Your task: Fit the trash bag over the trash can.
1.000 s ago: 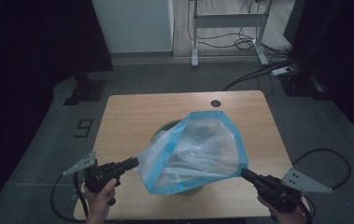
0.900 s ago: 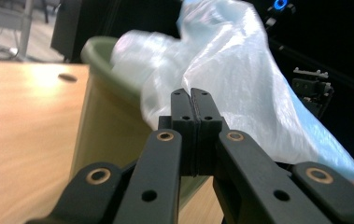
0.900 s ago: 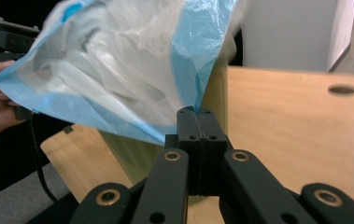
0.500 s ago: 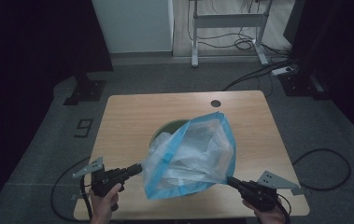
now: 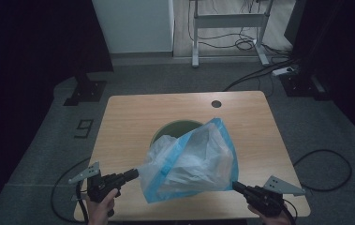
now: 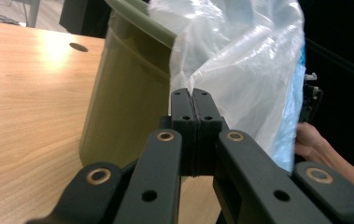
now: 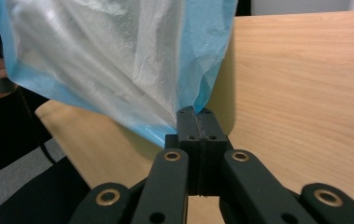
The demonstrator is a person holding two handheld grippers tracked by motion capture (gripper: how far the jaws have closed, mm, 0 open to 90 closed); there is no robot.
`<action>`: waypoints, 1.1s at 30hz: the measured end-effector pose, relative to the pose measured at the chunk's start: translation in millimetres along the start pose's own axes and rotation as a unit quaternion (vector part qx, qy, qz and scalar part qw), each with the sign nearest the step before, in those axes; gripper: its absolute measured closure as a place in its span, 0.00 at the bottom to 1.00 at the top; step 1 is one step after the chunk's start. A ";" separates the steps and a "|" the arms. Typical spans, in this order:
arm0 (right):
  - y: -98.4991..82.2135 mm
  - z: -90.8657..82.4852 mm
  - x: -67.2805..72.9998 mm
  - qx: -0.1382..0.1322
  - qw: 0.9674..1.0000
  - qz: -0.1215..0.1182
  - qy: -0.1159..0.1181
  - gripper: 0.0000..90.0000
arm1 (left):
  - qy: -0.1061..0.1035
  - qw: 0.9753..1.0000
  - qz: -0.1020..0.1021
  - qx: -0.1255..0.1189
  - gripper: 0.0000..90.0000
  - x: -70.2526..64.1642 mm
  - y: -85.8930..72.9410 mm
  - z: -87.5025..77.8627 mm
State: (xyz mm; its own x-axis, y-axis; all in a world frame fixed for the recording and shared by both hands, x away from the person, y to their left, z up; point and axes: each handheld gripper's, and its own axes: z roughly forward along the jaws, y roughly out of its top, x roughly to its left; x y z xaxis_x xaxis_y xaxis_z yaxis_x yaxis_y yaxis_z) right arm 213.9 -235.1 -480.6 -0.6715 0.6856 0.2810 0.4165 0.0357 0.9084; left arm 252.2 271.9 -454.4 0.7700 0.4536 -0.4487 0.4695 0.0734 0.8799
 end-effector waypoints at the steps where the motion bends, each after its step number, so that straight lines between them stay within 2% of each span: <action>1: 2.3 1.7 -0.9 -0.002 1.000 0.000 -0.002 0.99 | 0.002 1.000 0.004 -0.003 0.93 -0.9 2.3 1.2; 4: 10.8 5.2 1.1 -0.010 1.000 -0.012 -0.004 0.94 | 0.020 0.999 0.023 -0.020 0.67 -8.3 10.3 1.2; 7: 17.9 5.9 4.2 -0.015 1.000 -0.021 -0.006 0.93 | 0.021 0.998 0.042 -0.035 0.49 -18.5 19.5 -3.2; 12: 23.5 4.6 9.4 -0.019 0.999 -0.035 -0.008 0.93 | 0.013 0.997 0.068 -0.039 0.38 -37.9 36.6 -6.0; 15: 24.6 4.6 11.1 -0.018 0.999 -0.038 -0.009 0.93 | 0.000 0.996 0.085 -0.027 0.36 -47.2 46.1 0.1; 19: 24.7 5.5 11.2 -0.018 0.999 -0.039 -0.010 0.92 | -0.009 0.995 0.100 0.010 0.34 -52.9 54.8 19.1; 21: 24.2 5.7 11.1 -0.018 0.999 -0.039 -0.013 0.91 | -0.008 0.993 0.118 0.031 0.40 -56.3 56.8 30.6; 23: 23.2 4.8 11.0 -0.018 0.999 -0.040 -0.013 0.87 | 0.003 0.990 0.133 0.054 0.61 -58.4 57.5 39.3; 24: 22.9 4.3 11.4 -0.020 0.999 -0.040 -0.012 0.82 | 0.012 0.988 0.139 0.067 0.68 -58.8 57.6 45.1; 26: 23.2 1.5 13.8 -0.027 0.998 -0.046 -0.015 0.65 | 0.014 0.987 0.138 0.082 0.84 -57.8 57.8 52.1; 29: 28.9 -6.2 17.5 -0.042 0.998 -0.046 -0.013 0.50 | 0.010 0.989 0.130 0.074 0.95 -55.0 58.7 54.9; 33: 46.0 -12.7 16.1 -0.064 0.996 -0.053 -0.021 0.45 | 0.008 0.992 0.117 0.053 0.98 -50.6 60.8 52.4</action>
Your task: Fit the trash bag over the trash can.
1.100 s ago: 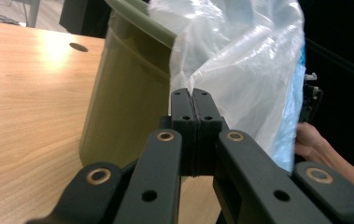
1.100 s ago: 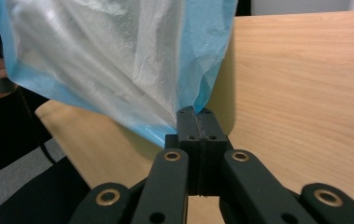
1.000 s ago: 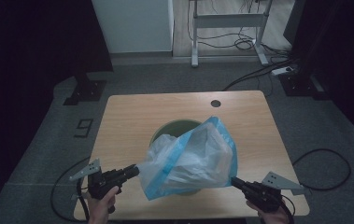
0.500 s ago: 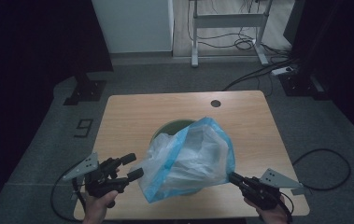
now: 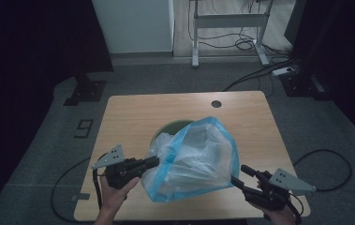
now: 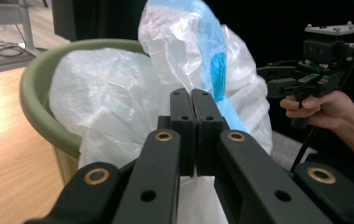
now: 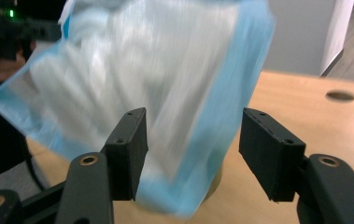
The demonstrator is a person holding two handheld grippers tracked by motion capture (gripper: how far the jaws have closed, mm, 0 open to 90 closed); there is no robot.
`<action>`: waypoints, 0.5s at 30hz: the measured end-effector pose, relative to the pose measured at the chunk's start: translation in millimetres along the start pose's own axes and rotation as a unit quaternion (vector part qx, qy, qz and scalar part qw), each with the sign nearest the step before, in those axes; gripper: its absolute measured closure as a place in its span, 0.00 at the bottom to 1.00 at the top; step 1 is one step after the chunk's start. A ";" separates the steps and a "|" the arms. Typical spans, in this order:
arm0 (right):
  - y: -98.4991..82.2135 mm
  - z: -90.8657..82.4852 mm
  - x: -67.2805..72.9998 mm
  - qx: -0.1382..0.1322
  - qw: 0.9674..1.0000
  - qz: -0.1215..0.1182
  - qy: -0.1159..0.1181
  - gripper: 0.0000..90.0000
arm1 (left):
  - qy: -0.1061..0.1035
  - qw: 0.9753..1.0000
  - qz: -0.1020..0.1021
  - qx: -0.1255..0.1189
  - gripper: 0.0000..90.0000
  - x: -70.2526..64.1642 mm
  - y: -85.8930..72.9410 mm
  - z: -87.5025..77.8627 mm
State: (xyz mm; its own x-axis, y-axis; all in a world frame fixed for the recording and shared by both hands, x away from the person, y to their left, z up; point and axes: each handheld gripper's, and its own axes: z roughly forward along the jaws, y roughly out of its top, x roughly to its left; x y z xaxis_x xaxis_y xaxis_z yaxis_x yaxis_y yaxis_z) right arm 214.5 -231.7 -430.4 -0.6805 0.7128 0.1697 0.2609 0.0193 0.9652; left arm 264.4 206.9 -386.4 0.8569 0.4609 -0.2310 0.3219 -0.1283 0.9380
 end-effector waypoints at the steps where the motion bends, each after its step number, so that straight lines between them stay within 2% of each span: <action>1: 3.3 1.0 -1.6 -0.004 1.000 -0.001 0.001 0.44 | -0.003 1.000 -0.001 -0.003 0.99 1.0 0.3 -0.8; 7: 28.2 23.5 -15.6 -0.017 1.000 0.002 0.020 0.39 | 0.000 1.000 -0.003 -0.009 0.99 4.5 -0.6 -3.2; 10: 33.6 36.0 -21.1 -0.017 0.999 -0.001 0.027 0.37 | -0.002 1.000 -0.010 -0.013 0.99 8.7 -2.1 -3.8; 13: 34.8 48.3 -25.9 -0.010 0.999 0.006 0.045 0.35 | -0.003 1.000 -0.016 -0.016 0.99 11.8 -3.8 -4.7; 15: 32.1 55.3 -28.6 -0.003 0.998 0.018 0.052 0.38 | -0.002 1.000 -0.018 -0.017 0.99 13.0 -4.9 -5.5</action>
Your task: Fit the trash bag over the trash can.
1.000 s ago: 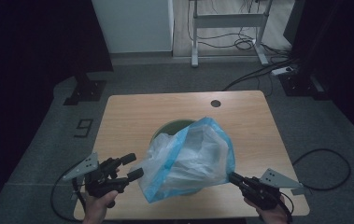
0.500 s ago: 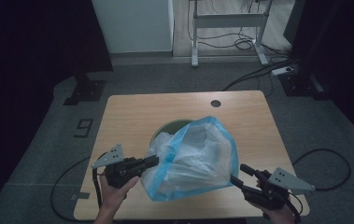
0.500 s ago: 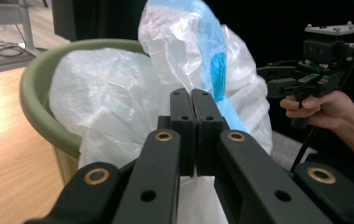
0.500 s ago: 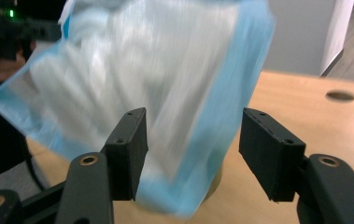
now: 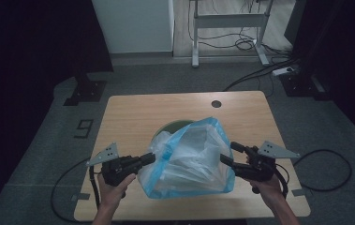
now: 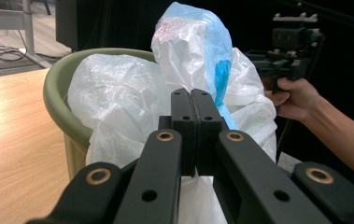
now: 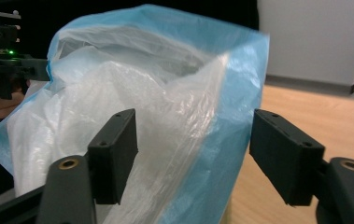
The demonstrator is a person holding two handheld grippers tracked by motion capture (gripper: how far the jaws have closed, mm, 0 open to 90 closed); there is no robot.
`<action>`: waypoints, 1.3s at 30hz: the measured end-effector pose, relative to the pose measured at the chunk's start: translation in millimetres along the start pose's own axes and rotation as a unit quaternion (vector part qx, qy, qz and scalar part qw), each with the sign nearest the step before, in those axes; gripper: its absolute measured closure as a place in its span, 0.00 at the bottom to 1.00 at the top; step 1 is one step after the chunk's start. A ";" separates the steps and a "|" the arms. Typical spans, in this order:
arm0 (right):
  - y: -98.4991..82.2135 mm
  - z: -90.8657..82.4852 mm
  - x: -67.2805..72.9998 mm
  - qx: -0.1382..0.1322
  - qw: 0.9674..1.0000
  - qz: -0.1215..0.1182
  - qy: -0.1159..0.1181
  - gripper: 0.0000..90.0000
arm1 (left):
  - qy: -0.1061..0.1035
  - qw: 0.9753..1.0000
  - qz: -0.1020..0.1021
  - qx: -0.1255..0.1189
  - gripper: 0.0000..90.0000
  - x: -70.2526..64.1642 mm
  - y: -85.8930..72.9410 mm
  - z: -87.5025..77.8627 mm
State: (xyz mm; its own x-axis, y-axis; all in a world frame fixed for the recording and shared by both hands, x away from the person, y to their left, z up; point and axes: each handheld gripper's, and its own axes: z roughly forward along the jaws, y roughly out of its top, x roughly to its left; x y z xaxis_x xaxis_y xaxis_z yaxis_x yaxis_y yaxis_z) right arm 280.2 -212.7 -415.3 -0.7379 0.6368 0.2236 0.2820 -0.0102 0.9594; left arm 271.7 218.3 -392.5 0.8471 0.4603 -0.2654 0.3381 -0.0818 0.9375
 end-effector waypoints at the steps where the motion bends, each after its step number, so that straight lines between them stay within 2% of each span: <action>1: -2.0 2.1 -1.1 0.001 1.000 0.005 0.003 0.44 | -0.001 1.000 -0.002 -0.001 0.99 0.8 -0.8 -0.6; 2: -4.8 3.3 -1.2 0.000 1.000 0.005 0.007 0.54 | -0.001 1.000 -0.003 -0.002 0.99 1.3 -1.2 -1.0; 4: -7.0 2.7 -0.6 -0.007 1.000 0.007 0.018 0.68 | 0.000 1.000 -0.004 -0.004 0.99 2.4 -2.0 -2.3; 5: -6.9 2.1 0.2 -0.008 1.000 0.006 0.015 0.74 | 0.000 1.000 -0.005 -0.006 0.99 3.1 -2.0 -3.2; 8: -4.7 -0.8 2.3 -0.007 1.000 -0.009 0.005 0.89 | -0.002 1.000 -0.011 -0.017 0.99 5.2 -0.4 -6.8; 11: 0.3 -3.6 1.1 -0.009 1.000 -0.015 -0.013 0.97 | 0.000 0.999 -0.015 -0.028 0.99 8.1 2.4 -9.5; 16: 8.2 -4.2 -7.6 -0.012 0.999 -0.002 -0.051 0.98 | 0.018 0.999 -0.024 -0.043 0.99 18.7 8.0 -12.3; 22: 11.0 5.8 -22.5 -0.001 0.996 0.008 -0.091 0.98 | 0.030 0.996 -0.060 -0.056 0.99 41.2 9.1 -13.0; 24: 10.0 9.2 -26.7 0.001 0.995 0.015 -0.098 0.98 | 0.034 0.995 -0.073 -0.061 0.99 47.9 8.3 -13.5; 27: 7.5 14.7 -31.9 0.005 0.994 0.023 -0.108 0.98 | 0.034 0.994 -0.082 -0.062 0.99 54.4 6.8 -13.1; 31: 5.1 20.7 -35.5 0.009 0.992 0.031 -0.120 0.98 | 0.046 0.993 -0.089 -0.058 0.99 60.9 4.6 -10.2; 33: 3.5 24.8 -36.9 0.015 0.992 0.032 -0.121 0.98 | 0.049 0.993 -0.096 -0.054 0.99 65.1 3.0 -7.8; 35: 0.6 29.3 -37.8 0.026 0.991 0.026 -0.126 0.98 | 0.057 0.992 -0.103 -0.039 0.99 69.2 -0.4 -2.6; 39: -10.6 38.2 -41.8 0.043 0.991 0.039 -0.123 0.98 | 0.065 0.991 -0.117 -0.026 0.99 77.4 -8.6 5.1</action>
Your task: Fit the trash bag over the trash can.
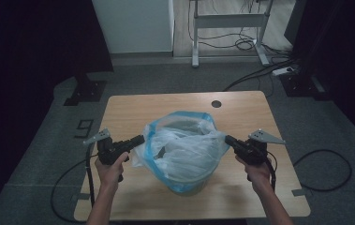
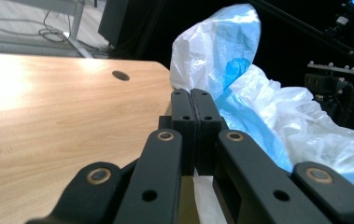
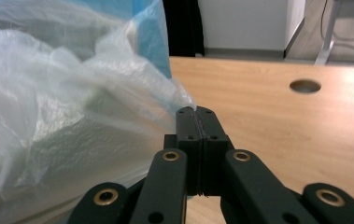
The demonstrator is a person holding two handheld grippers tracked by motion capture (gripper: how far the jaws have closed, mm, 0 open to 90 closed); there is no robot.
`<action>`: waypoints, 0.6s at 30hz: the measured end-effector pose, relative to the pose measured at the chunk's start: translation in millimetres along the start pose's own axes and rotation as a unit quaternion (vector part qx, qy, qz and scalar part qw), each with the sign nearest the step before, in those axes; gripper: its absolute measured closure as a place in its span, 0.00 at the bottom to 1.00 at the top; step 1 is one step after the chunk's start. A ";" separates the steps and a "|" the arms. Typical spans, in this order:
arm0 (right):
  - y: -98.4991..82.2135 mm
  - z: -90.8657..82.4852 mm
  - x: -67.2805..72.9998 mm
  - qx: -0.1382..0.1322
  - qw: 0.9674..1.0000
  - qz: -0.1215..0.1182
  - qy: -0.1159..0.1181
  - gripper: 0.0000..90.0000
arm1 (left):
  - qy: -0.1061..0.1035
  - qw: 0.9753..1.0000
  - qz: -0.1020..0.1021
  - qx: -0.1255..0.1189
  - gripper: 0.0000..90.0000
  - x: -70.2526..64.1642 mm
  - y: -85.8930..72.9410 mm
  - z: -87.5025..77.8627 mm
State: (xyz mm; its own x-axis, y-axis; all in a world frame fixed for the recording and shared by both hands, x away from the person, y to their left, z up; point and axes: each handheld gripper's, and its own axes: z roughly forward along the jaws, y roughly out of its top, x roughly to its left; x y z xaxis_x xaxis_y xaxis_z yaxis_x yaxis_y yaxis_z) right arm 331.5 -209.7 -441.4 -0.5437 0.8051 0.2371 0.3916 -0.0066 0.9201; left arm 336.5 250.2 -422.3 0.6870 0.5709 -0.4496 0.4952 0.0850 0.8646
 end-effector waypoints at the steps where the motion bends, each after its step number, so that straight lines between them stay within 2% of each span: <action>1: -3.2 2.6 -1.1 0.005 1.000 0.005 0.004 0.98 | 0.001 1.000 -0.003 0.003 0.99 1.5 -1.0 1.4; 9: -14.0 14.5 -2.3 0.030 0.999 0.007 0.018 0.98 | 0.009 0.999 -0.021 0.032 0.98 10.5 -7.7 13.9; 14: -22.8 20.5 -0.6 0.044 0.999 0.008 0.022 0.98 | 0.021 0.997 -0.030 0.062 0.98 14.5 -14.3 21.2; 18: -29.8 22.2 0.0 0.057 0.998 0.005 0.025 0.98 | 0.012 0.996 -0.038 0.076 0.98 16.5 -19.6 23.5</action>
State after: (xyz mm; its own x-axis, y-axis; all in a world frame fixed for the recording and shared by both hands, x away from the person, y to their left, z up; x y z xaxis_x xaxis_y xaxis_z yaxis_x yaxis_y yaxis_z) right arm 336.3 -196.3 -475.7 -0.5736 0.7752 0.2646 0.4776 0.0541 0.8769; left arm 350.6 238.8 -451.9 0.6325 0.5877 -0.5046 0.6205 0.0055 0.7842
